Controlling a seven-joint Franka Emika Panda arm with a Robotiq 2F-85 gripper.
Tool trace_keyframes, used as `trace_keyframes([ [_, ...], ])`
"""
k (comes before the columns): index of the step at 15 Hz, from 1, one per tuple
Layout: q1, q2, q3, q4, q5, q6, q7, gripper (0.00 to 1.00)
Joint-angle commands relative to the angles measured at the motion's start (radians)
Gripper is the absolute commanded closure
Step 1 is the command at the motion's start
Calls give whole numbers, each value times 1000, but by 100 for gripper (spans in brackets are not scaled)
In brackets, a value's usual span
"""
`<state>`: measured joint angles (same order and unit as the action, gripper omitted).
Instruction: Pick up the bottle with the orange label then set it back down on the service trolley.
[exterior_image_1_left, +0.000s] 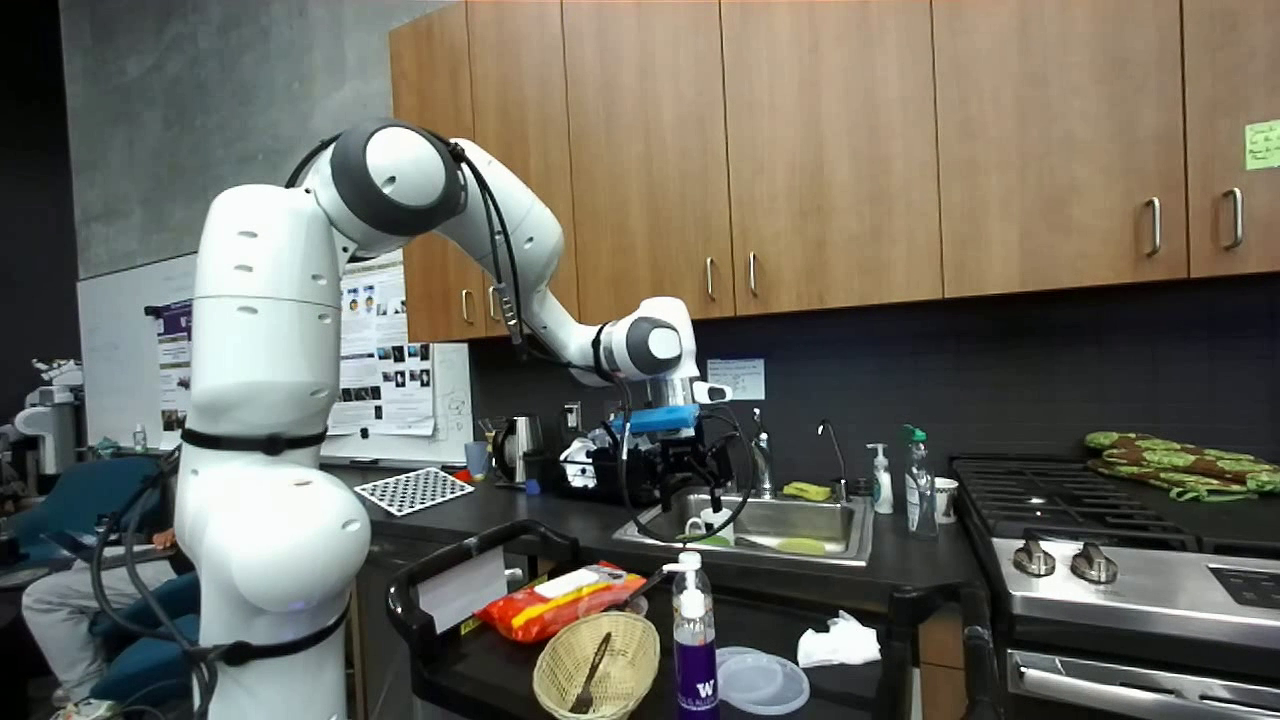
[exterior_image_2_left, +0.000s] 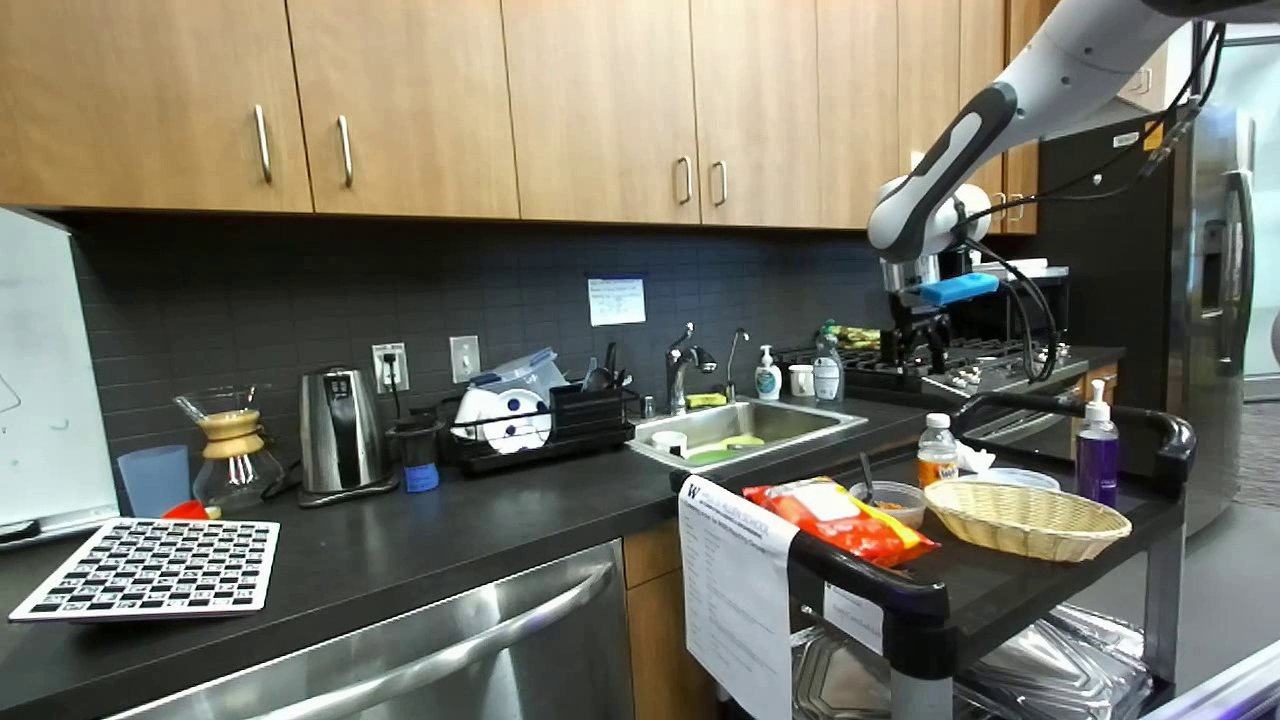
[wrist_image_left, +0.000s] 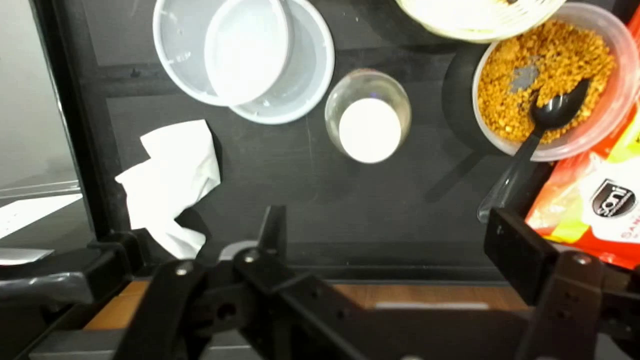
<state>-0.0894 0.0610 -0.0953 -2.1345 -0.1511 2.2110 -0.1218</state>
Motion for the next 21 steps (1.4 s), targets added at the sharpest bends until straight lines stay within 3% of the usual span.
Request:
trace_keyframes([
  [1,-14,1,-4,-20,41,-48,-54,0],
  [10,-31,38,-6,-93,113,-27,-104,0],
  [21,-40,87,-14,-71,102,61,-87,0],
])
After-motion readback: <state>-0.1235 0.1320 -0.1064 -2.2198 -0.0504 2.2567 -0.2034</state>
